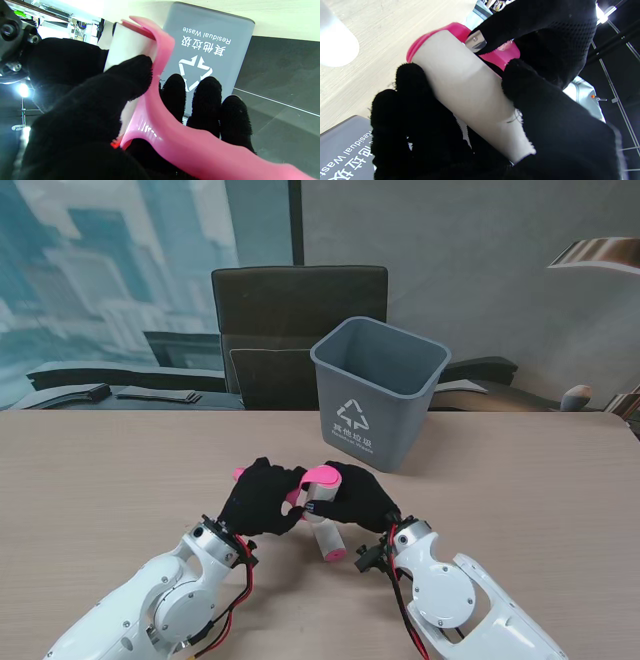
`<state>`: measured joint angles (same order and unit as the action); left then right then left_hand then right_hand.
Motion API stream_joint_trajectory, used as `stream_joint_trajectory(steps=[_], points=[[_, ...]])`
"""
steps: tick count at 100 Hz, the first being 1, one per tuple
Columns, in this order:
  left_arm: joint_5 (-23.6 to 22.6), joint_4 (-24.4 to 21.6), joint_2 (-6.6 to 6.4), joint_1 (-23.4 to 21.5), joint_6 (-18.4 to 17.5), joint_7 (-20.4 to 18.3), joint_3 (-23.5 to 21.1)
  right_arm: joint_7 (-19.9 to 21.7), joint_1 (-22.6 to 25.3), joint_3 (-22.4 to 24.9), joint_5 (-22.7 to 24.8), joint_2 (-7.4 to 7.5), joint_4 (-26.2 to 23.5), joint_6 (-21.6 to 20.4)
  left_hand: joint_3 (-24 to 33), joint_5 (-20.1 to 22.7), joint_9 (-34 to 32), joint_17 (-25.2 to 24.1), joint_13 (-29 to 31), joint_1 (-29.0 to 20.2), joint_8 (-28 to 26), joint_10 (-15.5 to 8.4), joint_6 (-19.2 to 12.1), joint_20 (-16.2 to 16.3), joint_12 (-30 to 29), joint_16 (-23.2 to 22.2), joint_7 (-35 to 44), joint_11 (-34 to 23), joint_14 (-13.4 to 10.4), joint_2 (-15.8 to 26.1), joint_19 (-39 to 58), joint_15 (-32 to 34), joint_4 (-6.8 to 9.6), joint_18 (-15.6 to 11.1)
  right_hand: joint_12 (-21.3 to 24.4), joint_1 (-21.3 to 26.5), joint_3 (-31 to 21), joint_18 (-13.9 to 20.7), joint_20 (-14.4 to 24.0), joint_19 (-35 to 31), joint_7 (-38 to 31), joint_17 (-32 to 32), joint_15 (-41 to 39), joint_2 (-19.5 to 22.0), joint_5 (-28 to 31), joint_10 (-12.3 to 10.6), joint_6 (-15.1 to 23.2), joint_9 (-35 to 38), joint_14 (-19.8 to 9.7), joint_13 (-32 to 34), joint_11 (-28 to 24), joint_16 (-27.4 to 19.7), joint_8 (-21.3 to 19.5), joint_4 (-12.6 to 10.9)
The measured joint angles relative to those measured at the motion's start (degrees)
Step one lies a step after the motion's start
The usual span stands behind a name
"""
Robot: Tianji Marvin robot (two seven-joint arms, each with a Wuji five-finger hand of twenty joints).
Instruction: Replace a lint-roller refill
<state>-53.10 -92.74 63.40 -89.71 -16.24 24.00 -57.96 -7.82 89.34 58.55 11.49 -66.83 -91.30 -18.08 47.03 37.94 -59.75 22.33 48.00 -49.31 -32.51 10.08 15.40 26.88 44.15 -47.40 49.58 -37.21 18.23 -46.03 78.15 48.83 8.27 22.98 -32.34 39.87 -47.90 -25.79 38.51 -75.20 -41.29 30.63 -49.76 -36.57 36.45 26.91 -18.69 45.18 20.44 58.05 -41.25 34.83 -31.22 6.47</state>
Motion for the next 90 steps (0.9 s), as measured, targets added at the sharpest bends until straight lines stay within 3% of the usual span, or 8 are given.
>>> stream_joint_trajectory(steps=[12,20,33,47,57,70,83,90], points=[[0.0,-0.3,0.02,-0.4,0.1,0.2,-0.2,1.1,-0.2,0.2,1.1,0.34,-0.1,-0.5,0.0,0.0,0.0,0.0,0.0,-0.9,-0.1,0.0,0.5,0.0,0.0,0.0,1.0,0.0,0.0,0.0,0.0,0.0,0.00,0.0,1.0,0.0,-0.9,0.6,-0.3,1.2,4.3,-0.9,1.8,-1.0,0.2,-1.8,1.4,-1.3,0.0,-1.0,0.0,-0.1,-4.4,0.0],[0.1,-0.3,0.07,-0.5,0.1,0.3,-0.2,1.5,-0.4,0.2,1.6,0.54,-0.1,-0.5,0.7,0.0,0.0,0.0,0.0,-1.0,-0.1,0.1,0.8,0.0,0.0,0.0,1.2,0.0,0.0,0.0,0.0,0.0,-0.01,0.0,1.5,0.0,-0.9,1.0,-0.7,1.6,6.8,-1.4,2.6,-1.1,0.3,-2.5,2.3,-2.0,0.0,-1.6,0.1,-0.2,-6.3,-1.4],[0.8,-0.4,0.21,-0.8,0.2,0.4,-0.4,2.5,-1.0,0.0,2.2,0.85,0.1,-0.5,2.8,0.0,0.0,0.0,0.0,-1.0,-0.1,0.5,1.5,0.0,0.0,0.0,1.5,-0.1,0.0,0.0,0.0,0.0,-0.01,0.0,1.5,-0.5,-2.2,1.5,-1.2,2.9,13.0,-3.0,4.3,-1.7,1.1,-5.3,3.9,-4.0,0.0,-3.6,0.4,-0.9,-10.5,-2.2],[1.4,-0.8,0.32,-1.5,0.1,0.3,-0.8,3.1,-1.8,-0.4,3.2,1.02,0.5,0.1,3.0,0.0,0.0,-0.1,0.0,-2.1,-0.1,1.2,2.4,0.0,0.0,0.0,1.3,-0.1,0.0,0.0,0.0,0.0,-0.02,0.0,1.9,-0.6,-2.3,1.9,-1.4,5.2,16.0,-5.9,8.6,-2.3,1.1,-8.5,7.5,-6.9,1.0,-7.9,1.2,-2.7,-10.8,-2.8],[1.8,-1.1,0.39,-1.9,-0.2,0.3,-1.0,2.8,-2.1,-0.6,4.7,1.01,0.8,0.2,3.5,0.0,0.0,-0.1,0.0,-2.3,0.0,1.2,2.5,0.0,0.0,0.0,0.6,-0.1,0.0,0.0,0.0,0.0,-0.02,0.0,2.5,-1.3,-2.3,4.9,-2.2,8.0,17.1,-9.2,15.8,-2.9,1.0,-9.2,9.6,-10.1,0.6,-13.7,2.6,-5.5,-10.8,-2.9],[2.3,-1.4,0.52,-2.3,-0.5,0.2,-1.1,1.8,-2.2,-0.6,8.6,0.98,0.8,0.1,4.3,0.0,0.0,-0.1,0.0,-2.9,1.0,1.2,2.6,0.0,0.0,0.0,-0.9,-0.1,0.0,0.0,0.0,0.0,-0.02,0.1,4.1,-1.9,-2.4,7.7,-3.4,9.6,18.4,-11.8,18.8,-4.2,0.4,-9.4,12.0,-13.0,-1.0,-17.6,4.6,-7.3,-10.8,-2.9],[3.0,-1.7,0.71,-2.4,-0.6,-0.1,-1.0,1.2,-2.2,-0.6,8.8,0.97,0.8,0.1,5.4,-0.8,0.2,0.0,0.0,-3.0,1.1,1.2,2.6,0.0,0.0,0.0,-1.8,0.1,0.0,0.0,0.0,0.0,-0.02,0.1,4.3,-3.2,-2.4,8.3,-4.5,10.7,19.4,-12.7,19.9,-4.7,-0.2,-9.8,12.5,-14.2,-1.5,-18.0,4.4,-7.8,-10.2,-2.9],[3.3,-1.8,0.79,-2.4,-0.7,-0.3,-1.0,0.4,-2.2,-0.7,8.9,0.90,0.9,0.1,5.4,-1.1,0.7,0.0,0.0,-3.3,1.1,1.2,2.6,0.0,0.0,0.0,-2.6,0.5,0.0,0.1,0.0,0.0,-0.02,0.1,4.3,-2.0,-2.0,8.6,-4.5,8.6,17.9,-8.6,17.2,-4.7,1.5,-9.8,11.6,-7.9,-2.5,-13.2,2.0,-7.8,-9.9,-2.9]])
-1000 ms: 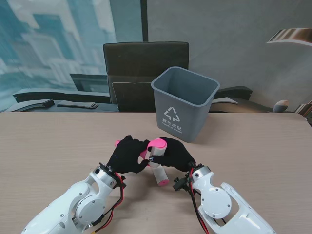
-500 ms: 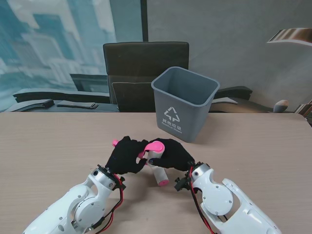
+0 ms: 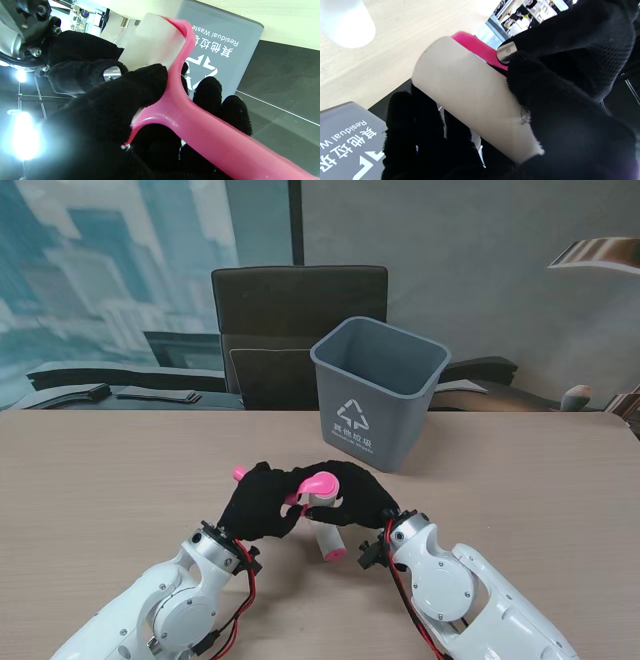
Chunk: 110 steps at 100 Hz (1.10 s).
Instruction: Replace a lint-roller refill
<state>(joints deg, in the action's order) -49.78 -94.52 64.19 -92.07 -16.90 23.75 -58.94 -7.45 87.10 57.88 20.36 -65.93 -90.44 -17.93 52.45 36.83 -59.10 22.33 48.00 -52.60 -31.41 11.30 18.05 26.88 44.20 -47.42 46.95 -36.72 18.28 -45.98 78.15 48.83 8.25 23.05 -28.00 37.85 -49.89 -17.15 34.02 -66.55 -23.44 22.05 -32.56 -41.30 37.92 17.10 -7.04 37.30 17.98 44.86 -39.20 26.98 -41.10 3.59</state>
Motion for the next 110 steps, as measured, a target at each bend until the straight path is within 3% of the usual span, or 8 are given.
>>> stream_joint_trajectory(steps=[10,18,37,41,54,65,86,110], points=[[0.4,-0.1,0.07,0.0,-0.2,-0.3,-0.1,-3.1,0.0,-0.5,0.1,-0.36,0.2,0.6,-0.4,-0.2,0.1,0.0,0.0,-0.4,0.9,0.0,0.7,0.4,0.0,0.8,-2.1,2.9,-0.9,1.5,0.0,-0.9,0.00,-1.3,-2.8,2.2,2.1,-1.2,0.0,-4.0,-15.5,5.0,-0.7,0.0,0.6,0.0,-0.7,8.6,1.0,5.1,-1.7,0.0,11.1,3.9],[0.8,-0.2,0.07,0.0,-0.9,-1.3,-0.4,-4.4,0.1,-0.6,0.0,-0.82,0.3,0.9,-6.3,-1.3,0.3,-1.8,-2.4,-0.6,3.3,0.0,0.9,7.7,0.0,3.9,-3.9,9.6,-1.9,5.7,-4.2,-1.4,0.03,-3.8,-3.9,2.5,2.1,-3.5,0.1,-6.8,-21.6,8.0,-2.0,0.0,0.3,0.6,-1.5,12.5,2.3,8.4,-1.8,0.7,14.8,4.7],[1.4,-0.4,-0.41,-0.2,-2.1,-4.7,-1.3,-5.1,0.3,-0.1,-1.9,-1.22,0.5,0.9,-14.2,-5.8,18.0,-9.6,-14.8,5.8,6.4,1.7,-0.3,10.3,-14.7,10.4,-15.1,5.9,-2.5,14.9,-13.8,-7.7,2.14,-4.6,-5.0,2.5,4.6,-6.7,0.9,-11.1,-22.0,11.8,-5.5,1.2,0.9,2.9,-4.9,16.4,3.8,12.4,-3.5,2.1,15.8,6.8],[1.3,-0.5,-0.52,-0.2,-2.1,-5.0,-1.3,-5.3,0.3,0.0,-1.9,-1.25,0.5,0.8,-18.4,-6.0,20.2,-10.7,-16.4,9.7,7.0,2.1,-0.3,10.3,-15.4,11.0,-16.7,6.7,-2.5,16.3,-15.3,-9.3,0.44,-4.6,-5.2,2.5,4.6,-7.0,1.0,-11.5,-22.0,12.1,-5.7,1.2,0.9,3.3,-5.6,16.5,3.9,13.0,-3.7,2.1,15.8,6.8],[1.1,-1.2,-0.78,-0.3,-1.5,-6.7,-1.4,-5.4,0.6,0.1,-2.0,-1.31,0.5,0.6,-22.3,-6.7,24.3,-13.0,-19.8,12.7,7.7,3.2,-0.6,10.5,-16.0,11.8,-20.0,8.8,-2.3,16.5,-18.3,-12.4,-3.44,-4.5,-5.9,3.1,5.1,-7.8,1.6,-11.8,-21.5,12.5,-6.3,1.7,0.9,4.4,-7.7,16.5,4.4,13.0,-4.4,2.6,15.8,7.1],[1.2,-1.6,-0.94,-0.2,-0.5,-8.0,-1.3,-5.4,0.8,0.2,-2.5,-1.30,0.4,0.4,-23.6,-6.7,24.4,-13.6,-19.8,13.5,7.8,3.5,-1.8,11.1,-16.7,11.8,-20.9,9.9,-2.2,16.5,-19.4,-13.4,-5.70,-4.5,-6.3,3.6,5.2,-8.4,1.6,-12.1,-21.1,12.5,-6.4,1.7,0.9,5.2,-9.7,16.5,4.9,13.0,-4.4,2.8,15.8,7.2],[-0.6,-1.3,-1.33,0.8,0.6,-7.5,-0.1,-6.8,1.3,0.1,-3.3,-1.43,0.4,0.4,-23.6,-7.1,24.5,-14.1,-21.1,13.5,7.0,3.6,-3.2,11.8,-16.8,11.8,-21.2,10.0,-0.8,16.5,-20.2,-13.7,-5.72,-4.0,-6.5,3.9,5.2,-8.4,1.7,-12.1,-20.1,12.7,-6.4,1.7,0.9,5.4,-11.6,16.5,4.9,13.2,-4.7,3.2,15.9,7.2],[-3.1,0.5,-1.42,2.9,1.8,-4.8,1.8,-7.3,2.6,0.5,-4.8,-1.58,-0.7,0.4,-21.9,-6.5,21.7,-12.9,-20.3,13.3,0.9,3.6,-8.6,13.2,-16.7,11.6,-16.0,6.7,-0.7,16.4,-20.1,-12.5,-4.61,-3.9,-6.8,4.4,5.2,-9.0,2.3,-12.6,-19.2,13.4,-7.1,1.9,0.9,6.1,-14.7,16.6,5.2,13.8,-5.6,3.3,16.1,7.2]])
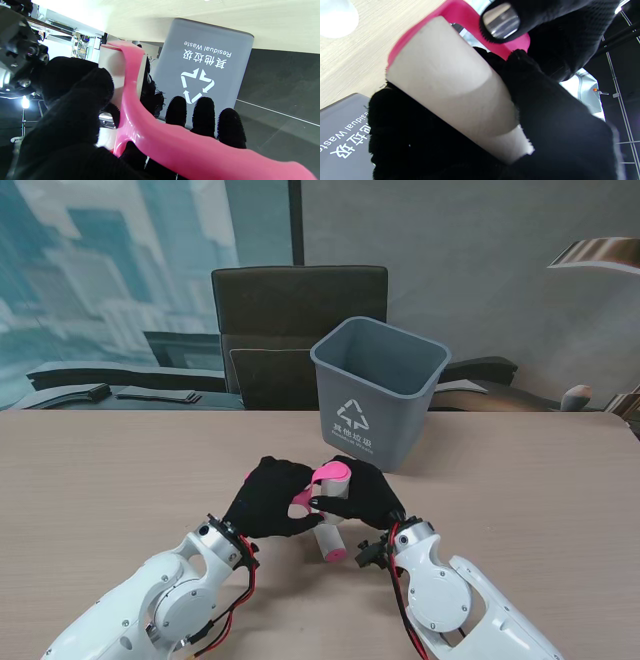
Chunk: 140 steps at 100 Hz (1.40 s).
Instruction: Replace a lint-roller refill
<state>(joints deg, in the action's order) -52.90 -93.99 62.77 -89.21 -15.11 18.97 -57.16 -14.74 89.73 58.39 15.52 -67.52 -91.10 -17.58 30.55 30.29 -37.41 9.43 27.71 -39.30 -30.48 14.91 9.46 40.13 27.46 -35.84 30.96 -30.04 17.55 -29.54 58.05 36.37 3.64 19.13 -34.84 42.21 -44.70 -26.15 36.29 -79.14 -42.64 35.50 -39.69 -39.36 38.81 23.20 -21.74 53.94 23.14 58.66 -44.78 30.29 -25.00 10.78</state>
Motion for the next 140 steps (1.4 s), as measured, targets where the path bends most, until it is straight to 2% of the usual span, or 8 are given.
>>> stream_joint_trajectory(steps=[18,31,49,72,87,127,133,140], points=[[-0.9,0.5,0.07,0.4,0.1,1.9,0.4,0.0,0.7,0.0,-1.1,-0.17,-0.8,-0.2,4.6,1.6,-9.0,4.8,8.4,-2.7,-2.7,-1.2,-1.6,0.0,4.2,-0.2,9.2,-3.5,-0.5,-3.8,5.4,5.7,0.16,0.0,-0.4,0.0,0.5,-0.2,0.0,-0.5,0.0,0.5,-0.6,0.4,0.6,0.1,0.0,0.5,0.0,0.5,-0.4,0.1,0.0,0.0],[-0.6,0.7,0.26,0.6,0.1,3.1,0.7,0.0,1.2,-0.1,-2.4,-0.29,-1.4,-0.3,6.2,6.0,-22.9,12.8,19.1,-5.8,0.6,-3.6,-1.1,-0.5,11.5,-0.6,17.2,4.4,-1.3,-9.6,14.1,11.1,-1.42,0.0,-0.4,0.6,0.6,-1.2,0.0,-0.5,-2.2,0.5,-0.6,0.4,1.3,0.8,0.0,0.5,0.9,0.4,-0.4,0.1,-0.1,0.0],[0.1,1.0,0.55,0.6,-0.7,3.5,0.7,-0.2,1.3,0.0,-2.8,-0.34,-1.5,-0.7,6.7,7.0,-24.2,16.6,22.9,-6.6,2.2,-3.8,0.4,-1.0,15.4,-3.6,20.7,2.3,-1.4,-9.6,18.8,19.1,-1.77,0.4,-0.2,1.1,0.6,-1.7,0.0,-0.5,-3.6,0.5,-0.6,0.4,1.4,1.3,0.9,0.5,1.4,-0.2,-0.1,0.1,-0.3,-0.1],[0.5,0.8,0.77,0.1,-1.2,3.5,0.0,0.7,1.2,0.2,-2.1,-0.34,-1.5,-1.8,6.8,7.7,-24.2,16.7,23.1,-8.1,2.2,-3.8,1.2,-1.0,21.1,-7.9,21.8,1.0,-1.5,-9.6,20.4,22.7,2.26,0.4,4.2,0.8,1.4,0.1,-2.3,4.9,0.1,-7.8,4.0,2.9,-0.8,-2.4,2.1,-8.0,1.7,-7.7,3.0,0.0,-1.9,-1.1],[0.5,0.9,0.84,-0.3,-1.3,3.6,-0.1,2.0,1.2,0.6,0.3,-0.26,-1.7,-3.1,9.1,7.9,-24.2,16.7,23.1,-9.5,2.3,-3.8,1.8,-1.0,22.5,-8.8,21.6,0.9,-1.5,-9.6,21.0,23.9,2.31,0.4,7.5,-3.7,0.6,7.4,-5.4,12.5,16.1,-15.5,8.6,5.3,-0.6,-4.7,9.3,-16.6,-3.5,-15.3,6.5,-3.5,-11.7,-6.3],[0.4,0.9,0.95,-1.2,-1.7,3.9,-0.6,2.5,1.0,2.5,7.9,0.44,-2.5,-3.4,11.7,8.8,-24.2,16.8,23.1,-10.9,1.9,-3.8,3.6,-1.6,24.0,-9.4,21.5,0.9,-1.5,-9.6,21.6,24.8,2.86,0.4,9.9,-9.4,0.1,9.6,-9.4,20.7,25.4,-26.0,16.2,4.7,-5.5,-6.2,12.7,-27.9,-3.3,-26.4,10.6,-8.3,-12.4,-6.5],[0.4,0.9,0.96,-1.3,-1.7,4.0,-0.8,2.7,1.0,3.0,8.8,0.64,-2.6,-3.3,13.5,8.8,-24.2,16.8,23.1,-12.3,1.8,-3.8,3.6,-1.6,24.6,-9.4,21.5,0.9,-1.5,-9.6,21.6,24.9,4.00,0.4,10.3,-9.4,0.1,9.6,-9.8,21.4,25.2,-27.0,16.4,4.7,-6.7,-6.2,12.9,-28.8,-3.0,-27.8,11.7,-8.4,-11.8,-6.5],[0.4,0.9,0.96,-1.5,-1.7,4.0,-0.9,2.9,1.0,3.4,8.9,0.85,-2.7,-3.2,18.5,8.5,-24.2,17.0,23.1,-15.4,1.8,-3.8,3.0,-1.6,24.7,-9.4,20.6,0.8,-1.5,-9.6,21.7,25.3,7.87,0.5,10.4,-10.0,0.0,9.6,-9.9,22.0,26.1,-27.4,17.0,4.8,-8.3,-6.2,13.3,-30.3,-2.9,-28.0,11.4,-8.8,-11.7,-6.5]])
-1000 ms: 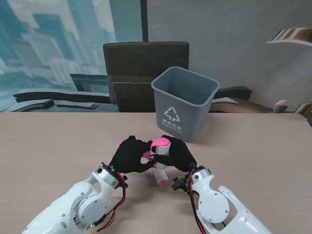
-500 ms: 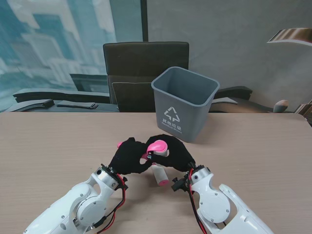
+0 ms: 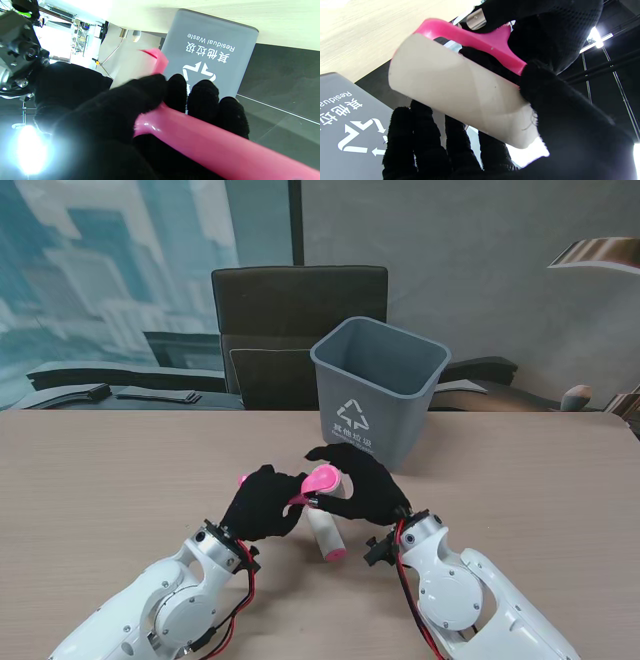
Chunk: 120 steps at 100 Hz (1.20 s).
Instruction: Replace a lint-roller refill
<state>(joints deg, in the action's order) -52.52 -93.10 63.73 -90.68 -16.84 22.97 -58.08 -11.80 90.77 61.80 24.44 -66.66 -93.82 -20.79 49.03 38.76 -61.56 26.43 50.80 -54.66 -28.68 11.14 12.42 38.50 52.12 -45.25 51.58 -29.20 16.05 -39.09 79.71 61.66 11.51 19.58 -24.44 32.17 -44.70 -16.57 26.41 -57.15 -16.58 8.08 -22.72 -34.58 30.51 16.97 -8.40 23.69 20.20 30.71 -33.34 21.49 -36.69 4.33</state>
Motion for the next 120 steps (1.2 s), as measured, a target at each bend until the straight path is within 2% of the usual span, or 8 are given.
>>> stream_joint_trajectory(steps=[24,48,53,75,83,97,108,120], points=[[0.4,-0.1,0.03,-0.4,0.0,0.1,-0.1,0.6,0.4,1.4,0.7,0.44,-0.7,-0.1,0.8,0.0,0.0,0.1,0.0,-0.4,0.0,0.0,-0.7,-0.1,0.0,0.0,0.0,0.0,0.0,0.0,0.0,0.0,1.55,0.0,0.0,-2.1,0.1,0.0,0.0,0.3,1.2,-0.5,0.6,-1.2,-1.3,0.0,0.0,-0.6,0.0,-0.6,0.4,0.0,1.1,-0.2],[0.9,-0.5,0.18,-1.2,-0.4,0.3,-0.9,2.1,0.3,2.0,1.3,0.86,-0.6,-0.1,1.0,0.0,0.0,0.1,0.0,-0.4,0.0,0.0,-0.9,-0.1,0.7,0.0,0.0,0.0,0.0,0.0,0.0,0.1,1.89,0.0,0.1,-2.3,0.1,0.0,0.0,0.8,1.2,-0.4,0.6,-1.2,-1.3,0.0,0.0,-0.6,0.0,-0.6,0.4,-0.1,1.3,-0.2],[1.1,-0.6,0.21,-1.4,-0.7,0.3,-1.1,2.3,0.3,2.2,1.6,0.93,-0.6,-0.1,1.0,0.0,0.0,0.2,0.0,-0.4,0.0,0.0,-0.9,-0.2,0.7,0.0,0.0,0.0,0.0,0.0,0.0,0.1,1.96,0.0,0.2,-2.4,0.1,0.0,0.0,0.9,1.2,-0.4,0.7,-3.4,-1.3,0.0,0.0,-0.6,0.0,-0.6,0.4,-0.1,1.6,-0.2],[1.5,-1.2,0.24,-2.1,-1.3,0.3,-1.7,5.6,0.4,3.5,2.0,1.60,-0.7,-0.1,1.0,0.0,0.0,0.2,0.0,-0.4,0.0,0.0,-1.1,-0.8,0.7,0.0,0.0,0.0,0.0,0.0,0.1,0.2,2.16,0.0,0.7,-3.0,-0.5,0.0,0.0,1.6,1.9,-0.4,1.4,-3.4,-2.6,-0.7,0.0,-0.6,0.0,-0.6,0.5,-0.1,2.4,-0.2],[1.9,-1.5,0.28,-2.3,-1.7,0.3,-1.9,6.5,0.1,3.5,1.8,1.93,-0.4,-0.3,1.0,0.0,0.0,0.2,0.0,-0.4,0.0,0.0,-1.4,-0.8,0.7,0.0,0.0,0.0,0.0,0.0,0.1,0.2,2.16,0.0,0.7,-2.9,-2.4,0.0,0.0,1.6,1.9,0.0,1.4,-5.7,-2.7,-0.7,0.0,-0.5,0.0,-0.4,0.5,-0.1,2.5,-0.2],[2.7,-2.1,0.38,-2.8,-2.1,0.2,-2.2,9.0,-0.8,3.1,-0.4,2.37,0.8,-1.6,1.0,0.0,0.0,0.2,0.0,-0.4,0.0,0.0,-1.5,-0.8,0.7,0.0,0.0,0.0,0.0,0.0,0.1,0.3,2.16,0.0,0.7,-1.2,-4.3,0.1,0.0,1.6,1.9,4.5,1.5,-6.3,-1.8,-2.1,-0.1,4.7,-0.6,5.4,0.2,-0.4,2.6,-0.2],[2.8,-2.5,0.42,-3.1,-2.4,0.2,-2.4,9.5,-1.5,2.5,-1.1,2.55,1.7,-2.8,1.0,0.0,0.0,0.2,0.0,-0.4,0.0,0.0,-1.5,-0.9,0.7,0.0,0.0,0.0,0.0,0.0,0.5,0.7,2.16,0.0,0.1,0.4,-7.1,0.9,1.0,-1.0,0.9,8.1,-0.2,-7.5,-0.3,-2.2,-0.5,8.6,-2.0,10.2,-0.8,0.0,2.6,-0.2],[3.0,-2.7,0.43,-3.3,-2.7,-0.1,-2.6,9.8,-1.9,2.2,-1.1,2.61,2.1,-3.0,1.0,0.0,0.0,0.2,0.0,-0.4,0.0,0.0,-1.4,-1.0,0.8,0.0,0.0,0.0,0.0,0.0,0.5,0.8,2.16,0.0,-0.6,2.3,-7.1,1.5,1.7,-2.8,0.2,10.6,-1.6,-7.5,3.2,-2.2,-0.7,11.9,-3.4,13.6,-2.1,0.9,2.7,-0.2]])
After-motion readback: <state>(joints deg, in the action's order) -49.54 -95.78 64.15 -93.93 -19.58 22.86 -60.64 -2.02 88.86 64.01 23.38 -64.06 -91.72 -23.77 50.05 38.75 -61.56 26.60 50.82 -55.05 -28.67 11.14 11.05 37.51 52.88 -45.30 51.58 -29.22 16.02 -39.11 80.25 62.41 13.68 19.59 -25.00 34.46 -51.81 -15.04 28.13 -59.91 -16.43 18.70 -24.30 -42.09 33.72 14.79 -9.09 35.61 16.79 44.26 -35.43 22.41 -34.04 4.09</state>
